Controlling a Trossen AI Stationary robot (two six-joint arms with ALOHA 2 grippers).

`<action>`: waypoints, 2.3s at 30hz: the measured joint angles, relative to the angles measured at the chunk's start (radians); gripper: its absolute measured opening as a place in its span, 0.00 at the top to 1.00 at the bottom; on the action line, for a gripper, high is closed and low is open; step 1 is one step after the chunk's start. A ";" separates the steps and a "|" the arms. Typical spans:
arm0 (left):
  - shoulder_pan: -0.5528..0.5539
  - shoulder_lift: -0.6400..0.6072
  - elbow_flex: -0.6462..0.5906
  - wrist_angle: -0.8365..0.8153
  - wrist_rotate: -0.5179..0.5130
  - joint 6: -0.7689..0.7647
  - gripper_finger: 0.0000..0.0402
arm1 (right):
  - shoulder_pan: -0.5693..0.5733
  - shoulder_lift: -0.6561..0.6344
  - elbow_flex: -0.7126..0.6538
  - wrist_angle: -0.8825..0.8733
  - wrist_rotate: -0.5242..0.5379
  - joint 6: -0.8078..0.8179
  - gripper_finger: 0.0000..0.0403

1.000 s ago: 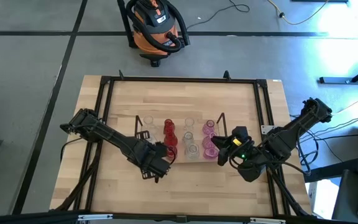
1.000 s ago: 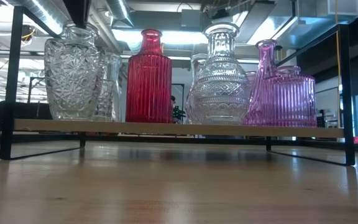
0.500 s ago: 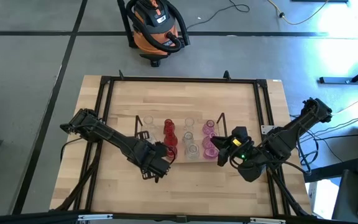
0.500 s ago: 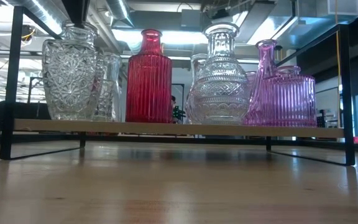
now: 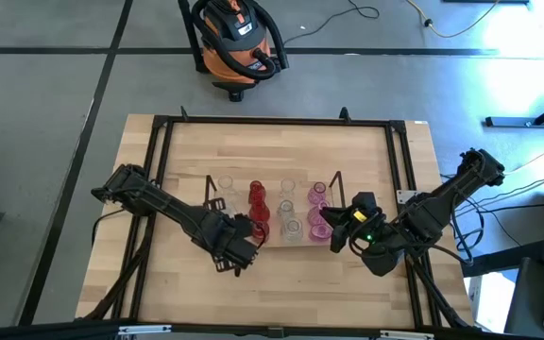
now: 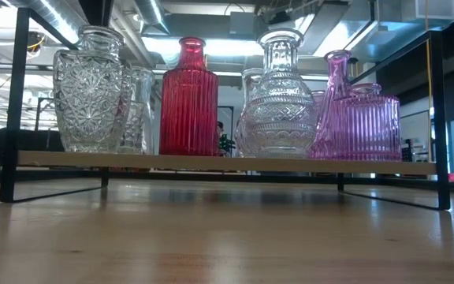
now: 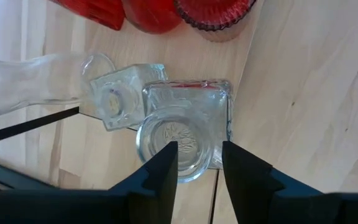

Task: Sort vases onto shelf
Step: Put the transparent flower vase on the shelf aligned with the other transparent flower vase, then return to Home Position

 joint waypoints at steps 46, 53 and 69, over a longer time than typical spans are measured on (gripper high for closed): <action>-0.193 -0.605 -0.207 0.368 -0.923 -0.255 0.76 | -0.178 -0.488 -0.539 1.072 -0.278 -0.969 1.00; -0.100 -0.975 -0.584 0.916 -0.872 0.164 0.76 | -0.606 -0.574 -0.548 1.034 -0.637 -1.019 1.00; 0.110 -1.564 -1.465 2.008 -0.531 0.567 0.79 | -0.754 -0.983 -1.080 1.459 -0.583 -0.940 1.00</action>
